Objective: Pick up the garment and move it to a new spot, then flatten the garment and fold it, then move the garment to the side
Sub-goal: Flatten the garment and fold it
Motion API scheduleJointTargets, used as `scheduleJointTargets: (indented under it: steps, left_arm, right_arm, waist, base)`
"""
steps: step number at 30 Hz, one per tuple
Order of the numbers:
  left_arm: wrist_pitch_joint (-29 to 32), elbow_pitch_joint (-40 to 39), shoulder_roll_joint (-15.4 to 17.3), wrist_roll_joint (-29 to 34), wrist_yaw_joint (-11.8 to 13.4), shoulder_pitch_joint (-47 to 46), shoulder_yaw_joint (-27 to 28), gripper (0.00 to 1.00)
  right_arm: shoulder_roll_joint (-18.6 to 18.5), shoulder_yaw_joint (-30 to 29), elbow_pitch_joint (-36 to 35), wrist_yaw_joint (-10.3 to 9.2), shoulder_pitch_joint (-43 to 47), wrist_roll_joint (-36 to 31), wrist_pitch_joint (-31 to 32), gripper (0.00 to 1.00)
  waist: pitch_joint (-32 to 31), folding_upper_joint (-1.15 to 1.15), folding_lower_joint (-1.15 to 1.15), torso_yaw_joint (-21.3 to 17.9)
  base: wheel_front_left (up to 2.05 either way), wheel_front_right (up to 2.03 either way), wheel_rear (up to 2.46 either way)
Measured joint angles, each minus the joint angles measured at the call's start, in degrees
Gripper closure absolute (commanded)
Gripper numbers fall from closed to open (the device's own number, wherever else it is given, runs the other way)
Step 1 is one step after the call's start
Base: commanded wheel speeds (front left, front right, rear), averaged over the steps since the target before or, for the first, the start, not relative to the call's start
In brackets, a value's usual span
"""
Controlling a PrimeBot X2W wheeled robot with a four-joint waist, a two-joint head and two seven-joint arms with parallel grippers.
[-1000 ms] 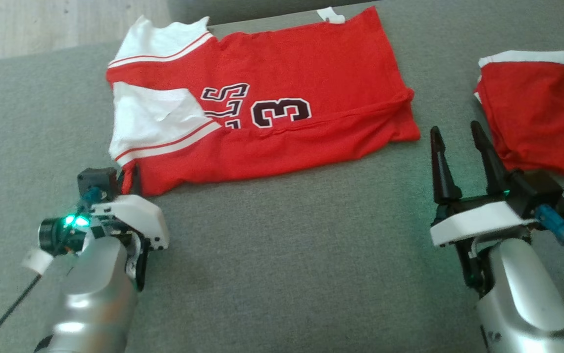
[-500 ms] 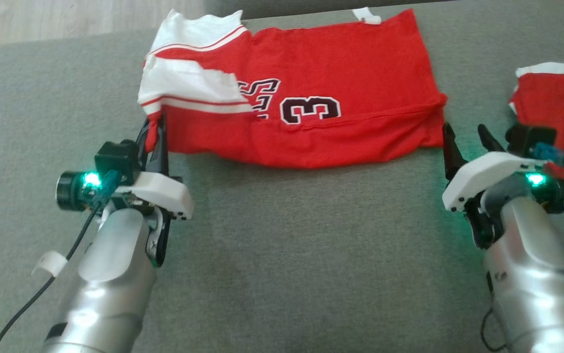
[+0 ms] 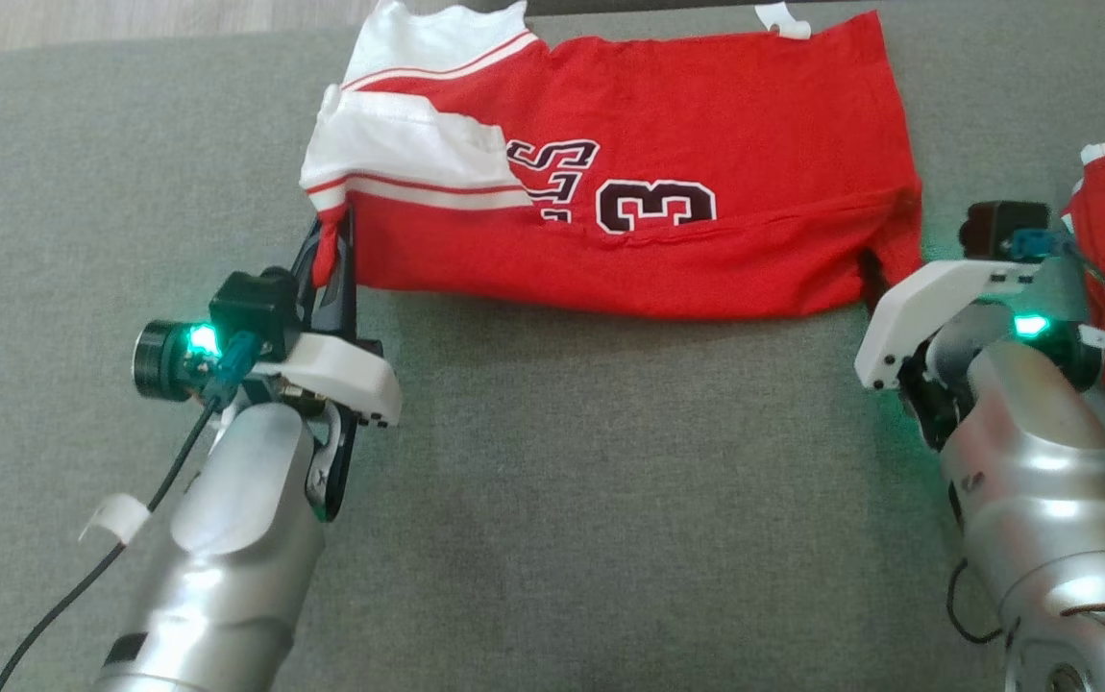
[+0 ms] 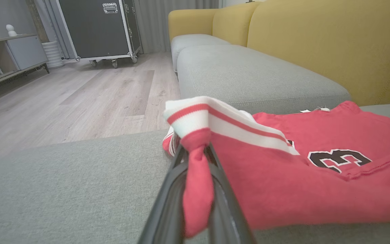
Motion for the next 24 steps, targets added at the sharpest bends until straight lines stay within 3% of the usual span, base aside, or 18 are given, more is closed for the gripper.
scheduleJointTargets:
  steps: [10, 24]
  left_arm:
    - [0.0, 4.45, 1.6, -0.92, -0.16, 4.5, 0.73, 1.0]
    - [4.8, 5.25, 3.43, -4.03, -2.08, 14.63, 0.62, 1.0]
  right_arm:
    - [0.33, -0.86, 2.94, 0.0, 0.91, -2.86, -4.35, 1.0]
    - [-0.15, 11.78, 2.56, 0.0, 6.96, 9.79, 2.22, 1.0]
  waist:
    - [-5.14, 0.0, -0.01, -1.58]
    - [-15.84, 0.0, -0.02, -4.39]
  base:
    - [0.0, 0.0, 0.0]
    - [0.0, 0.0, 0.0]
